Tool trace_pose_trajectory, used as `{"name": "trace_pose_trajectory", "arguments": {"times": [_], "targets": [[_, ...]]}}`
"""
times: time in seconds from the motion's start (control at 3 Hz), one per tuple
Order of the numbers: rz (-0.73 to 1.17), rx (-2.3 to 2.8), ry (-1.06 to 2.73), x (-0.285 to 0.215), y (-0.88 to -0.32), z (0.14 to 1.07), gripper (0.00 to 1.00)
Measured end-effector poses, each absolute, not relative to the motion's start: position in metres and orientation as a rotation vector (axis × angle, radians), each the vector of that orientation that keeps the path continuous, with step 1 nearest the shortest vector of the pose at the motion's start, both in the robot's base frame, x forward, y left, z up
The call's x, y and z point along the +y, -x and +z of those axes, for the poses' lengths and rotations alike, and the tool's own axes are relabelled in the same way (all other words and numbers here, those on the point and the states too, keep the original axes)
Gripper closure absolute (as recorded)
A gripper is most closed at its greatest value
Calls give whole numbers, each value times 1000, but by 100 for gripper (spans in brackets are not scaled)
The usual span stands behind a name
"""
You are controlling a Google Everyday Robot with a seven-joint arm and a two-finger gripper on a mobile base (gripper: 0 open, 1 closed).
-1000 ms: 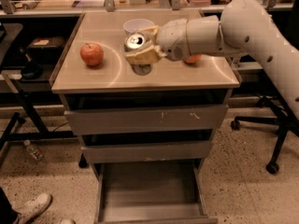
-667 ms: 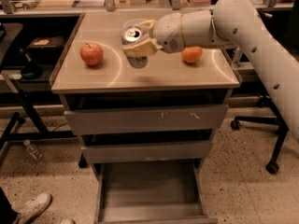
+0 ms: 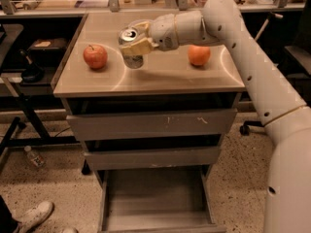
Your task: Pick 7up can from bottom drawer and place on counter
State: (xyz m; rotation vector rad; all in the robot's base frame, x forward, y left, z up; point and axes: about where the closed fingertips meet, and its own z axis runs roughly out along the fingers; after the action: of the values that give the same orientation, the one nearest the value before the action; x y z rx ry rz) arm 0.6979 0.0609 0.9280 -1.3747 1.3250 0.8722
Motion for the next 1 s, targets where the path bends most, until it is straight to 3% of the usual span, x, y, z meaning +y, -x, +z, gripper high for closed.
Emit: {"name": "trace_pose_trajectory", "arguments": {"times": [1.0], "targets": [[1013,1459,1410,74,-718,880,100]]}}
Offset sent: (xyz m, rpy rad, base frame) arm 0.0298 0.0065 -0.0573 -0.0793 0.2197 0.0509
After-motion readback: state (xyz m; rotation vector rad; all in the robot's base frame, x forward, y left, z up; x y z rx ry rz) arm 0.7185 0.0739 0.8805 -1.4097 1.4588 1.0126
